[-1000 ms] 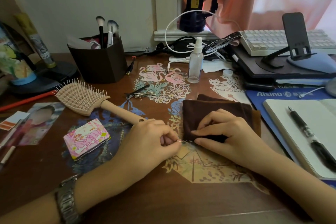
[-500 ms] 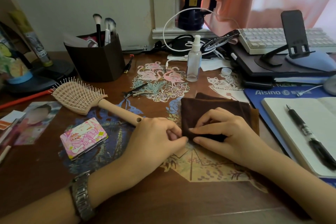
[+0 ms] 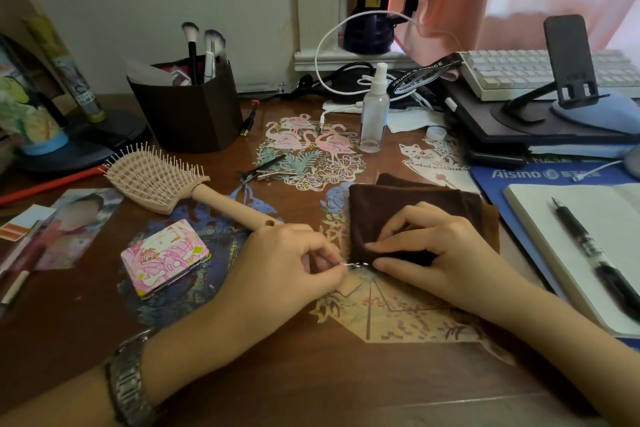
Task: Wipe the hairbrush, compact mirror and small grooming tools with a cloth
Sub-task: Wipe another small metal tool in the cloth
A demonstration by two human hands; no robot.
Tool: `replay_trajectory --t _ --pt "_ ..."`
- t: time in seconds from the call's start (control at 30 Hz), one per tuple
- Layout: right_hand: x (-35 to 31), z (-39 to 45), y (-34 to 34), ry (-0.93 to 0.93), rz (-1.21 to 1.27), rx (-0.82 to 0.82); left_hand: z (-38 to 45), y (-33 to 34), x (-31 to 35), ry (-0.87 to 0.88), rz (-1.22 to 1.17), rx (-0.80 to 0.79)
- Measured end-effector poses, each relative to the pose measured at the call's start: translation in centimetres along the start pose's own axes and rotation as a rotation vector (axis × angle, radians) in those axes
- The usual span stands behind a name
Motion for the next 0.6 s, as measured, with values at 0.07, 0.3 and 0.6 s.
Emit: replay_trajectory --t 0.07,0.3,0.6 --pt "0.0 0.0 0.0 -0.007 -0.008 -0.001 -0.2 -0.5 -0.1 0.021 0.013 0.004" --pt "0.0 -0.1 0.0 0.010 -0.023 -0.023 -1.0 -2.2 -1.1 0.041 0.067 -0.041" --pt "0.2 0.0 0.0 0.051 0.012 -0.027 -1.6 -2.5 -1.7 0.025 0.016 -0.043"
Point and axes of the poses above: each hand's wrist, its own z-axis towards the middle knuckle, its own y-axis out of the palm, x = y × z, the point moved 1 cm from there along z, towards the middle knuckle, and after that the axes turned 14 degrees about x, right-handed, at the moved point
